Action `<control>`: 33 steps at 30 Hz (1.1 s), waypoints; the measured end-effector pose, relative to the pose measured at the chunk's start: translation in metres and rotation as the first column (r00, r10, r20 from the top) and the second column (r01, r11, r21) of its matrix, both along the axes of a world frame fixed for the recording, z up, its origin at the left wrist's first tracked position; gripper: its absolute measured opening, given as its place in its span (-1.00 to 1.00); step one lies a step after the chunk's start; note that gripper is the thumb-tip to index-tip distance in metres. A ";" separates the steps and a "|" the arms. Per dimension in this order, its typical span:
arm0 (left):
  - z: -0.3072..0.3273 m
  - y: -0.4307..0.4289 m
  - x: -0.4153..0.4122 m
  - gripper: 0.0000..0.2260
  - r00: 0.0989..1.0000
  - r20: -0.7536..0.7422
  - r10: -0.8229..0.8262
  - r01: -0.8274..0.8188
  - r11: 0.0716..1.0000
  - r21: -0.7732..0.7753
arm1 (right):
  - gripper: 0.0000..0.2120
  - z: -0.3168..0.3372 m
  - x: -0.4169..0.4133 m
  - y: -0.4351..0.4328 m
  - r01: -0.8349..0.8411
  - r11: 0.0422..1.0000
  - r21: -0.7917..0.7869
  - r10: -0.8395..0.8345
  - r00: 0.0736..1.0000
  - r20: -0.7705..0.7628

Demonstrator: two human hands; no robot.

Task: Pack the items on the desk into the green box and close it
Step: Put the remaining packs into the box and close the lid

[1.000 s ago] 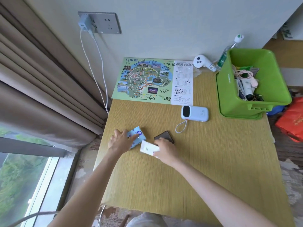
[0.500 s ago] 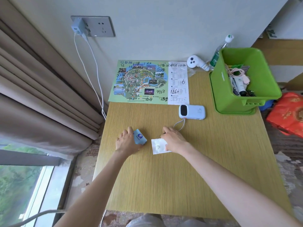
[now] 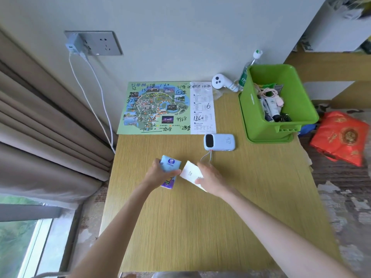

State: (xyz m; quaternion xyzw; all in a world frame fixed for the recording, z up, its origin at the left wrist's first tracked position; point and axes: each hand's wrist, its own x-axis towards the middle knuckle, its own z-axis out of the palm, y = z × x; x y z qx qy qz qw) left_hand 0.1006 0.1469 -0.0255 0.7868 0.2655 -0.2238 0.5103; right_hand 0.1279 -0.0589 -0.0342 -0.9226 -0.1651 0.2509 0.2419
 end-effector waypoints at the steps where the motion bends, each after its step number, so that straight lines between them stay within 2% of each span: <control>1: 0.007 -0.006 0.009 -0.43 0.999 0.039 0.009 -0.008 0.999 -0.032 | -0.78 0.007 0.011 -0.002 0.054 0.997 0.052 -0.052 0.998 -0.041; 3: 0.022 -0.019 0.029 -0.41 0.990 0.136 0.038 -0.029 0.997 -0.069 | -0.76 0.025 0.035 -0.008 0.134 0.982 0.133 -0.124 0.989 -0.084; 5: 0.038 -0.033 0.052 -0.39 0.972 0.227 0.060 -0.040 0.995 -0.089 | -0.75 0.045 0.059 -0.022 0.197 0.962 0.190 -0.189 0.980 -0.059; 7: 0.055 -0.050 0.077 -0.40 0.954 0.293 0.064 -0.024 0.990 -0.137 | -0.73 0.069 0.081 -0.043 0.312 0.909 0.275 -0.293 0.950 -0.110; 9: 0.071 -0.068 0.104 -0.45 0.941 0.327 0.084 -0.013 0.977 -0.213 | -0.72 0.090 0.102 -0.068 0.411 0.839 0.356 -0.370 0.911 -0.179; 12: 0.092 -0.099 0.141 -0.51 0.933 0.343 0.107 -0.004 0.958 -0.287 | -0.64 0.119 0.135 -0.106 0.482 0.752 0.449 -0.463 0.872 -0.160; 15: 0.107 -0.127 0.174 -0.55 0.927 0.358 0.107 0.014 0.948 -0.319 | -0.66 0.138 0.168 -0.147 0.531 0.677 0.510 -0.557 0.822 -0.117; 19: 0.112 -0.153 0.209 -0.55 0.942 0.319 0.104 0.014 0.938 -0.347 | -0.72 0.138 0.216 -0.195 0.585 0.689 0.427 -0.674 0.735 0.080; 22: 0.109 -0.164 0.228 -0.59 0.952 0.289 0.104 0.004 0.936 -0.353 | -0.67 0.125 0.248 -0.214 0.615 0.681 0.398 -0.708 0.693 0.141; 28: 0.103 -0.182 0.253 -0.66 0.965 0.256 0.055 0.038 0.939 -0.343 | -0.59 0.082 0.271 -0.214 0.553 0.821 0.139 -0.566 0.821 0.074; 31: 0.106 -0.195 0.263 -0.74 0.959 0.284 0.018 0.087 0.932 -0.353 | -0.54 0.077 0.266 -0.214 0.467 0.884 -0.007 -0.447 0.850 0.280; 33: 0.110 -0.209 0.270 -0.73 0.931 0.365 -0.011 0.126 0.948 -0.293 | -0.57 0.083 0.262 -0.219 0.408 0.913 -0.026 -0.353 0.818 0.454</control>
